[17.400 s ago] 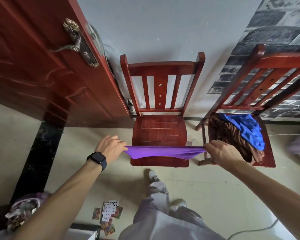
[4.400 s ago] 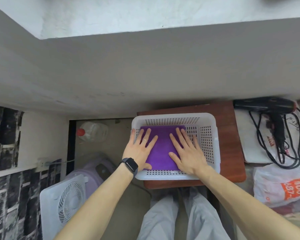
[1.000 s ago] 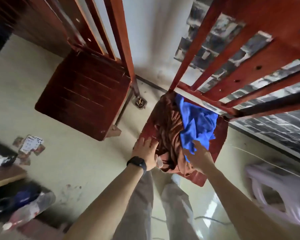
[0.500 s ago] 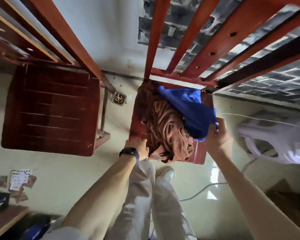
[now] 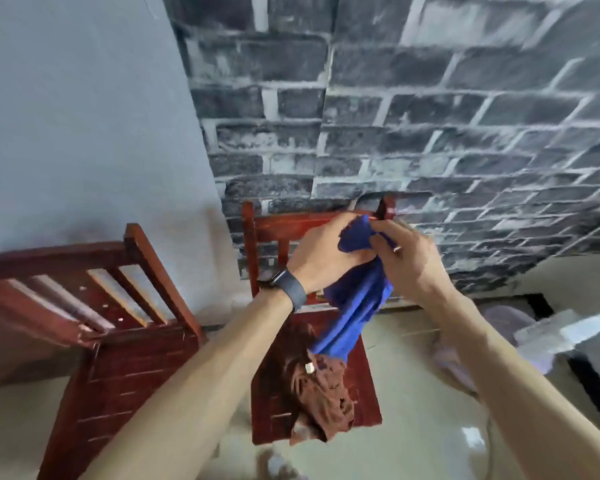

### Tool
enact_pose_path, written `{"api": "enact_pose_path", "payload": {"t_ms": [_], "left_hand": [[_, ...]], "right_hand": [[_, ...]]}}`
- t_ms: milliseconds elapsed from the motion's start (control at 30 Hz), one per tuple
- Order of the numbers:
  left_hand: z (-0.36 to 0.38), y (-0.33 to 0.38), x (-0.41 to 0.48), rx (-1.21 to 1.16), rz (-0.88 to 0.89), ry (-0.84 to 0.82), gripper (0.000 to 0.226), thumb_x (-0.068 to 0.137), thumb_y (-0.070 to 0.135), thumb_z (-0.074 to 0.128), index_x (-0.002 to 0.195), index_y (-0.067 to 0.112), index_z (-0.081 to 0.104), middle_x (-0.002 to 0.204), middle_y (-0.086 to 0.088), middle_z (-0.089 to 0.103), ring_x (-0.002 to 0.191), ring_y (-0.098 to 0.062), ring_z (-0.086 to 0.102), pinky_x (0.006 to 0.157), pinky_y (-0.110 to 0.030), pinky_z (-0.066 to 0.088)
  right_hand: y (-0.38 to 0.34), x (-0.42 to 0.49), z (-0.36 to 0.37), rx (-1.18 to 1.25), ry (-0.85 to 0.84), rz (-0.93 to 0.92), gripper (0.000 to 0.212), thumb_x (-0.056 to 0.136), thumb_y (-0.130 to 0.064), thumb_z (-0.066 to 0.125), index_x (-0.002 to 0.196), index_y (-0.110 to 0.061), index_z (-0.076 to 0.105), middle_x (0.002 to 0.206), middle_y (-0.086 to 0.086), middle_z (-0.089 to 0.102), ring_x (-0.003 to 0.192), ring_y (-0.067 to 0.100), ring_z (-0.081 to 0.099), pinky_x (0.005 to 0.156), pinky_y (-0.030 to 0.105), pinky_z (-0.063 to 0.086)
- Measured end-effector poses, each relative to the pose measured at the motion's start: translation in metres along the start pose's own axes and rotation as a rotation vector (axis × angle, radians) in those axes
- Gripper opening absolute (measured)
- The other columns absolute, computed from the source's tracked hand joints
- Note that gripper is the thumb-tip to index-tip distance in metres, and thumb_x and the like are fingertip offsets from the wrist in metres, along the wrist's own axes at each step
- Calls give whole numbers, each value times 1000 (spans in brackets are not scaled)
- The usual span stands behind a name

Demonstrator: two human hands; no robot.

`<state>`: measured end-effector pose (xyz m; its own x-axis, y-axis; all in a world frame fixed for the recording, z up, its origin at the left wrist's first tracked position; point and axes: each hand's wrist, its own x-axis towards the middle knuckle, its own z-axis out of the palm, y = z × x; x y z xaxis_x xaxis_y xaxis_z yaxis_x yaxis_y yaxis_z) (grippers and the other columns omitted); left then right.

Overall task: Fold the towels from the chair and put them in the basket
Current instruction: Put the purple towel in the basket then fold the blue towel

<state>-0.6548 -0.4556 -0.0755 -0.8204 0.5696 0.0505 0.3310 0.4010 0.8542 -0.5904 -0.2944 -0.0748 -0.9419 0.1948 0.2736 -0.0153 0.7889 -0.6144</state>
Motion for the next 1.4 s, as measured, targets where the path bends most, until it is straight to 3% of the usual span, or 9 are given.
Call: {"api": "enact_pose_path", "payload": {"t_ms": [167,367,533,733,833,1000,1167,1267,1400], "left_hand": [[-58,88,-4,15,93,187,11,80,30,77,82,26,67,72,7,68,68,-8,62,64,-34,47],[-106,186,-26,44,230,306,16,76,20,79,90,24,71,79,10,71,70,-1,63,73,-24,51],[-146,225,-65,28,264,326,20,78,17,80,94,21,71,85,9,71,72,6,62,68,-11,47],[-160,161,-132,-230,10,140,53,69,36,85,115,25,61,106,2,72,95,-11,69,81,-26,56],[-144,108,-176,-242,-132,16,41,75,31,82,111,25,64,105,5,73,96,-9,70,86,-29,56],[-174,50,-221,-109,-177,230,40,78,54,58,84,14,65,76,-9,69,73,-21,64,85,-56,52],[-291,32,-255,92,-156,442,14,85,41,62,81,30,69,67,7,70,67,-17,68,69,-38,57],[-356,23,-269,94,-149,492,11,88,26,68,79,32,68,62,13,69,54,-6,65,57,-25,51],[-400,26,-271,22,-23,402,21,87,21,71,107,28,68,74,5,68,65,-9,62,55,-20,47]], "right_hand": [[-66,1,-78,51,200,-66,20,95,-12,62,111,-17,72,82,-17,60,78,-2,47,71,0,33],[-134,-10,-133,163,349,-91,19,95,-22,60,112,-25,67,82,-11,63,74,11,58,74,24,44],[-183,-21,-152,284,264,-130,15,93,-27,65,98,-41,63,76,-6,70,65,2,60,58,8,41],[-242,-8,-147,545,204,-117,6,92,-28,67,95,-30,73,89,-8,76,82,-2,69,70,21,51],[-273,-2,-134,669,164,-35,11,89,-34,68,96,-29,75,93,-5,77,90,13,73,73,35,57],[-314,-1,-104,757,172,2,9,90,-23,69,97,-22,75,92,-2,78,87,16,73,71,34,60],[-315,-13,-45,640,234,191,8,87,-31,61,91,-27,67,88,-5,73,87,22,70,77,46,61],[-323,-29,-10,430,273,202,10,90,-36,60,93,-27,63,90,-5,70,92,24,67,80,35,52],[-372,-51,30,512,131,82,13,92,-31,65,104,-28,69,91,-3,73,87,19,70,70,35,55]]}}
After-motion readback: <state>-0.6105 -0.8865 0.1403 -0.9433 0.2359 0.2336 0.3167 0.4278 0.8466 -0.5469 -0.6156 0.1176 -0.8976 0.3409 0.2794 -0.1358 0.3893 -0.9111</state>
